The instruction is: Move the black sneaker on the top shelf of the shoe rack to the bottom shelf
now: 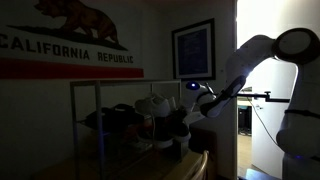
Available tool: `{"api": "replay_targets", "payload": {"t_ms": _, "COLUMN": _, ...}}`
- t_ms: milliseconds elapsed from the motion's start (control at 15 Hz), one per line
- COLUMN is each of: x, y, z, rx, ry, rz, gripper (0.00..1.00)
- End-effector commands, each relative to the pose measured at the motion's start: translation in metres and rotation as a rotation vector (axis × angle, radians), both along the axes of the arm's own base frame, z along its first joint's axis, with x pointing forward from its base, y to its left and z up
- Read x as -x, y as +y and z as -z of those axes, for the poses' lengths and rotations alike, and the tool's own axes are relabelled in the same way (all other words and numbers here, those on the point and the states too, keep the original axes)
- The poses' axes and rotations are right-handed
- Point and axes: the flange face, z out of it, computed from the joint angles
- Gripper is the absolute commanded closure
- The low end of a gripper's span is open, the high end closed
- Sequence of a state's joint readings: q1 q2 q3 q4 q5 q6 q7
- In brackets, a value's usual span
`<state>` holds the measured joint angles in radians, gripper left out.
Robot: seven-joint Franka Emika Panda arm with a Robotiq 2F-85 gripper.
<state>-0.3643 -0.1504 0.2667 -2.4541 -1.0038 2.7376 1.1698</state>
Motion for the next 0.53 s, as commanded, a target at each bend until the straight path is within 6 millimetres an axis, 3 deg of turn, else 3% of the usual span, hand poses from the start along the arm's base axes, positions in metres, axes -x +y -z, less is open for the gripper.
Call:
{"api": "replay_targets", "payload": {"t_ms": 0, "x": -0.033, "y": -0.004, "z": -0.004, "rx": 0.002, "ry": -0.067, "rz": 0.014, "gripper": 0.93}}
{"api": "replay_targets", "payload": {"t_ms": 467, "x": -0.066, "y": -0.001, "z": 0.021, "rx": 0.001, "ry": -0.094, "rz": 0.001, "gripper": 0.94}}
